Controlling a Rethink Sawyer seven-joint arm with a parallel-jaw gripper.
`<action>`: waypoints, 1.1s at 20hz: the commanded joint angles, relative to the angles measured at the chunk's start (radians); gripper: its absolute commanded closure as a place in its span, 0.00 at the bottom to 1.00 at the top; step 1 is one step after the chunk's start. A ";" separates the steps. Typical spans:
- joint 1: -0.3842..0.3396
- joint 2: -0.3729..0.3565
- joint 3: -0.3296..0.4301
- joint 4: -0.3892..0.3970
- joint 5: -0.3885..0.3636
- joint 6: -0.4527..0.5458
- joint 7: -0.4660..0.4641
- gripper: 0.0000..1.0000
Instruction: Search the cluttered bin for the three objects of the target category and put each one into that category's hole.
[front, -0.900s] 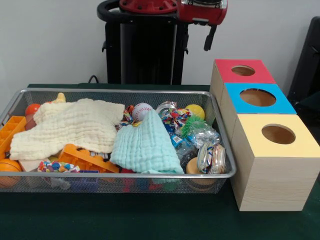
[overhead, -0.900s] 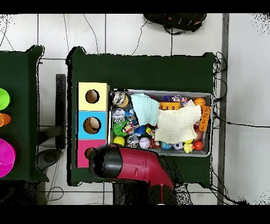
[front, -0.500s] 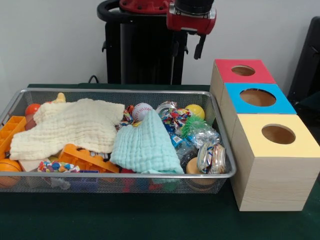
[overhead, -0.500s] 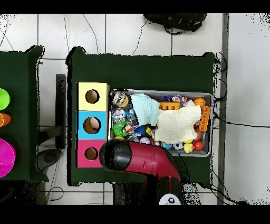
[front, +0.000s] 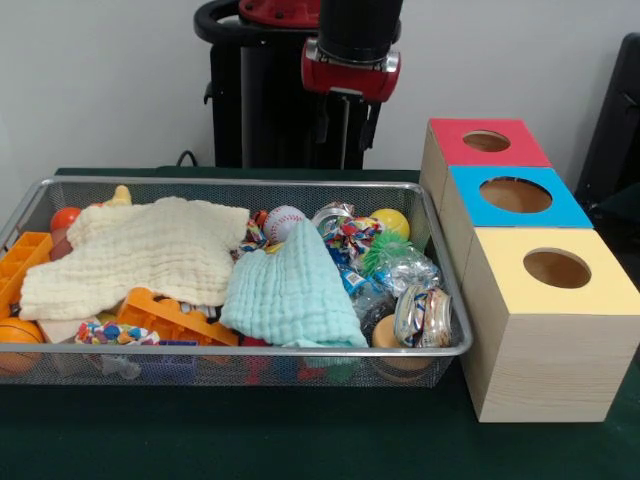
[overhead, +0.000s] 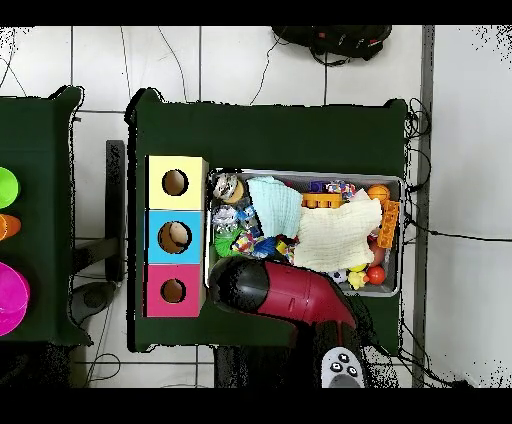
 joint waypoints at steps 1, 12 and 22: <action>-0.028 0.106 0.103 -0.058 0.008 -0.144 0.131 0.00; 0.067 0.162 0.068 -0.084 0.072 -0.185 0.224 0.00; 0.031 0.182 0.101 0.011 0.078 -0.330 0.226 0.00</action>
